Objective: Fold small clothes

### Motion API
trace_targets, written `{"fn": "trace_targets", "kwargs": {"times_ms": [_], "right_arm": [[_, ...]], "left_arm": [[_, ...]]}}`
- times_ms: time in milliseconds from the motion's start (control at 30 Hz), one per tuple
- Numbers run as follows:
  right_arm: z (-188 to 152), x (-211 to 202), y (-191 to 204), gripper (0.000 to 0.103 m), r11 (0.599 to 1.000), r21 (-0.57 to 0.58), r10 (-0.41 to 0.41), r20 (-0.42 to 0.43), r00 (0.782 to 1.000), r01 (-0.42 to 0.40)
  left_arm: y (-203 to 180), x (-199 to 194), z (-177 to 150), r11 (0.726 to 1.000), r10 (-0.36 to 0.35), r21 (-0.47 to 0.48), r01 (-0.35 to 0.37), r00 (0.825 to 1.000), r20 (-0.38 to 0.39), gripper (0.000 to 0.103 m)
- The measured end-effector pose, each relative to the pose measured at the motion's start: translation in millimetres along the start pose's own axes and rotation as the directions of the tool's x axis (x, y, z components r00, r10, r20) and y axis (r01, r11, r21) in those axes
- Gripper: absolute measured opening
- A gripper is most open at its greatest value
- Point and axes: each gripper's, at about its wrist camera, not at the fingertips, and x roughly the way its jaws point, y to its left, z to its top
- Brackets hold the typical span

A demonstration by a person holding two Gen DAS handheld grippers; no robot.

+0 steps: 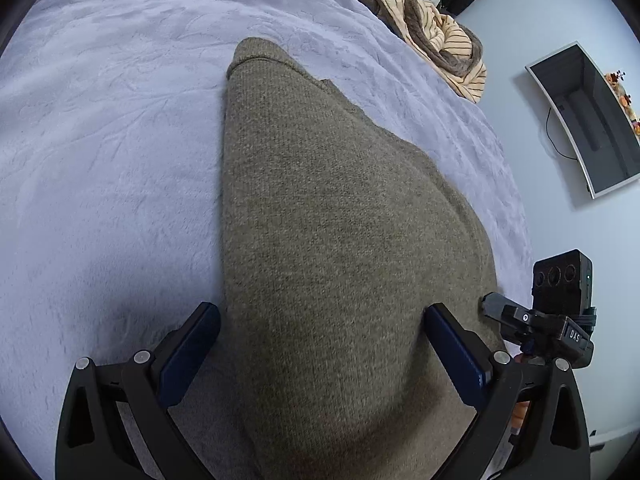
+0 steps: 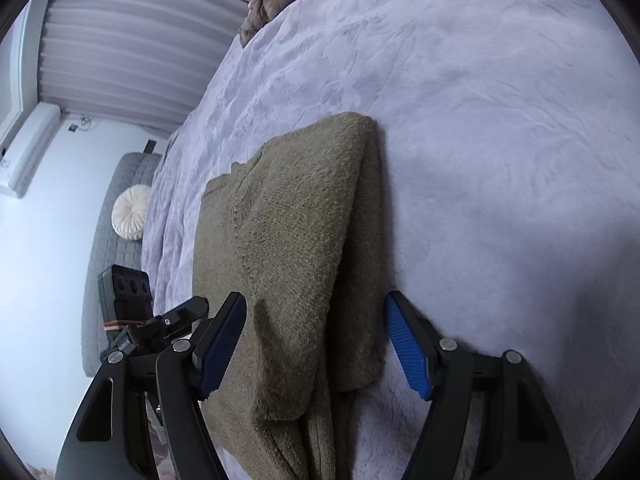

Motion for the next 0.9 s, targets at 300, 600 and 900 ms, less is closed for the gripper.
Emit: {"fn": "trace_targets", "kwargs": {"times_ms": [300, 600, 900], "right_arm": [[9.7, 31.2, 13.7, 0.058, 1.0, -0.005, 0.025, -0.013, 1.0, -0.025], [-4.0, 11.2, 26.4, 0.032, 0.97, 0.112, 0.213, 0.045, 0.976, -0.216], [-41.9, -14.4, 79.7, 0.032, 0.93, 0.136, 0.338, 0.047, 0.94, -0.342]], "left_arm": [[-17.0, 9.4, 0.3, 0.997, 0.008, 0.083, -0.007, 1.0, -0.006, 0.092], [-18.0, -35.9, -7.1, 0.991, -0.105, 0.086, 0.103, 0.994, 0.024, 0.054], [-37.0, -115.5, -46.5, 0.983, -0.136, 0.133, 0.128, 0.989, 0.054, 0.054]]}}
